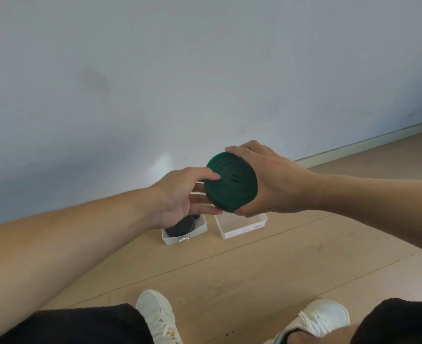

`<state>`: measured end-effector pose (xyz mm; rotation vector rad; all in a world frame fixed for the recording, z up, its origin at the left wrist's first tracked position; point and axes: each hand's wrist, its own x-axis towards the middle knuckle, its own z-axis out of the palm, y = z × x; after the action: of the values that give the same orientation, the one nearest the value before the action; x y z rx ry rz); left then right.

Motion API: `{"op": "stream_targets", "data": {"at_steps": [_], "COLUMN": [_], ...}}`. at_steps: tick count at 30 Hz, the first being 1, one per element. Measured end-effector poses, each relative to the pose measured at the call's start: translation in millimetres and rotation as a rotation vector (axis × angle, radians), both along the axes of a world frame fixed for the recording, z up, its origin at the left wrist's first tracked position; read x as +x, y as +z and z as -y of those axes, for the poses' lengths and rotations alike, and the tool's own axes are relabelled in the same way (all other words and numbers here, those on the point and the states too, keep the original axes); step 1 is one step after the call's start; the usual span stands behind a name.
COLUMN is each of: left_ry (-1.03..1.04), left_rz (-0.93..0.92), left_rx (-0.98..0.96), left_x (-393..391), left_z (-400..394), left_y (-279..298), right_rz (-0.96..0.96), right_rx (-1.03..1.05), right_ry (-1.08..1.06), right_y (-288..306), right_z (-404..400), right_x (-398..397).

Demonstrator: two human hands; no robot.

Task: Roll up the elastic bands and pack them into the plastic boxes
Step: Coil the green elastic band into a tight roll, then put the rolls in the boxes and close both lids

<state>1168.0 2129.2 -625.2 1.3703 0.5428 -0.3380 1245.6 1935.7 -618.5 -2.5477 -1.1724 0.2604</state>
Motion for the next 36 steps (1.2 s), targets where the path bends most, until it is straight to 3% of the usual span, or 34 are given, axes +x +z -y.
{"op": "stream_targets", "data": {"at_steps": [4,6,9,11,15,21,30,36], "left_ry": [-0.125,-0.233,-0.596,-0.804,-1.002,-0.968,-1.055,-1.099], "left_rz": [-0.126,-0.169,-0.08,-0.027,0.021,0.05,0.046,0.079], "left_rx": [0.13,0.327,0.757,0.872,0.933,0.965,1.119,1.152], "left_x": [32,51,81,98,117,108,83,89], "left_z": [-26,-36,-47,-45,-28,-9,-3,-4], "left_y": [-52,-80,-122,-149,-215,-286,-308,-304], "right_rz": [-0.158,-0.206,-0.268,-0.312,-0.41,-0.487,-0.442,-0.347], "right_rx": [-0.146,-0.194,-0.253,-0.287,-0.312,-0.29,-0.167,-0.287], "right_ry": [-0.026,-0.047,-0.098,-0.134,-0.191,-0.282,-0.435,-0.414], "right_y": [-49,-80,-129,-161,-231,-295,-315,-324], "right_z": [-12,-12,-12,-16,-25,-23,-26,-26], "right_x": [41,60,87,103,125,128,121,116]}}
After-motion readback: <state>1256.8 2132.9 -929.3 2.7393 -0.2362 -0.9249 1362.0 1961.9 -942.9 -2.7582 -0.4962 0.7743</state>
